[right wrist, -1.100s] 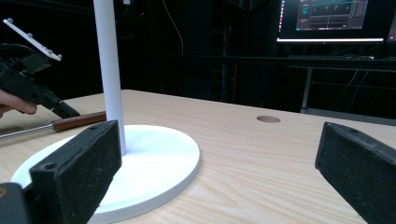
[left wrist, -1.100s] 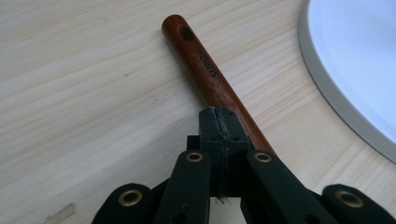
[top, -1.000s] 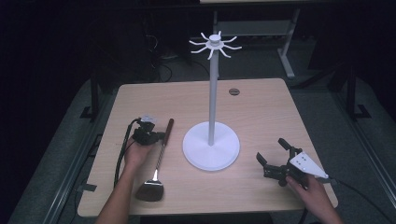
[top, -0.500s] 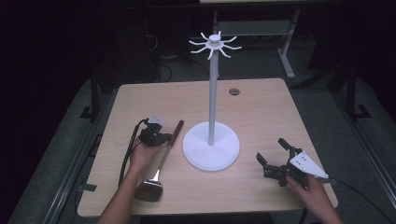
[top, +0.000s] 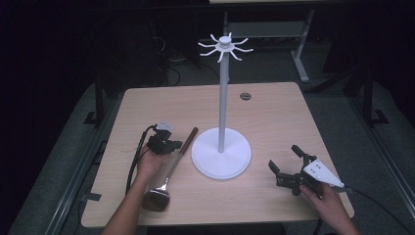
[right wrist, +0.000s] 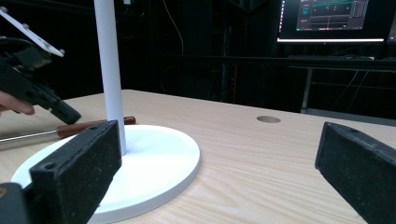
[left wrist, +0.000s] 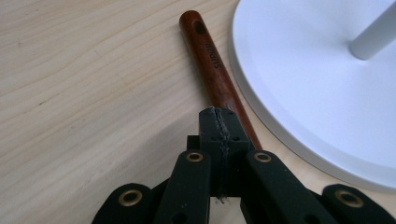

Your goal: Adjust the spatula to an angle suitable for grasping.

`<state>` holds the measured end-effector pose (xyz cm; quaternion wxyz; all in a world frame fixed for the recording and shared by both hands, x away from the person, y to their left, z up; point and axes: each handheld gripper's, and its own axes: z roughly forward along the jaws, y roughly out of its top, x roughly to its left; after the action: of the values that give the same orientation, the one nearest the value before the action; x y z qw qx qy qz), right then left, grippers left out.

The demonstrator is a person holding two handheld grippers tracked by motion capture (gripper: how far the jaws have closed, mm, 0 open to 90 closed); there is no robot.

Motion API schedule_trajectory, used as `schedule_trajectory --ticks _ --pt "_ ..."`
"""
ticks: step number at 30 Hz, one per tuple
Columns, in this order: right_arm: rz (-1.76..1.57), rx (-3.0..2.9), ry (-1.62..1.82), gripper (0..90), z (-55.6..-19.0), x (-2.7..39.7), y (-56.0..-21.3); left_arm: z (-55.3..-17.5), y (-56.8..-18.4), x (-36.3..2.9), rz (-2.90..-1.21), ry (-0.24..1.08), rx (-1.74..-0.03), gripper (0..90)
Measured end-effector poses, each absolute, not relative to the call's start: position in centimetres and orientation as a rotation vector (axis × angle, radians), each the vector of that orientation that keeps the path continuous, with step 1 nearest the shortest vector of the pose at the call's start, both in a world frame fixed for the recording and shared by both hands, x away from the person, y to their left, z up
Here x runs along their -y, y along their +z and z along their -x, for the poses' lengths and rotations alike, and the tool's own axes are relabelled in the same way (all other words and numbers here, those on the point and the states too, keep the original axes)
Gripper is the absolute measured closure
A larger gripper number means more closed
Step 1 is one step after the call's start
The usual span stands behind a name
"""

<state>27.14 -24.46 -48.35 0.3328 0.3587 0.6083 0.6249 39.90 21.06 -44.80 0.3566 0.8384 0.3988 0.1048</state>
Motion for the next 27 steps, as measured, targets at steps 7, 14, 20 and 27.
schedule_trajectory --ticks 7,14,20,27 --pt "-0.936 -1.588 1.634 0.0 -27.1 24.5 -48.4 -36.7 -43.6 -22.1 -2.155 0.239 -1.035 89.6" --pt "-0.939 -1.587 1.631 0.0 -27.1 24.5 -48.4 -32.8 -43.6 -22.2 -2.164 0.189 -1.01 89.6" --pt "-0.937 -1.587 1.629 0.0 -27.1 24.5 -48.4 -30.1 -44.6 -21.8 -2.223 0.151 -1.001 89.5" --pt "-0.938 -1.586 1.631 0.0 -27.1 24.5 -48.4 -30.1 -45.0 -21.9 -2.246 0.163 -1.009 89.6"
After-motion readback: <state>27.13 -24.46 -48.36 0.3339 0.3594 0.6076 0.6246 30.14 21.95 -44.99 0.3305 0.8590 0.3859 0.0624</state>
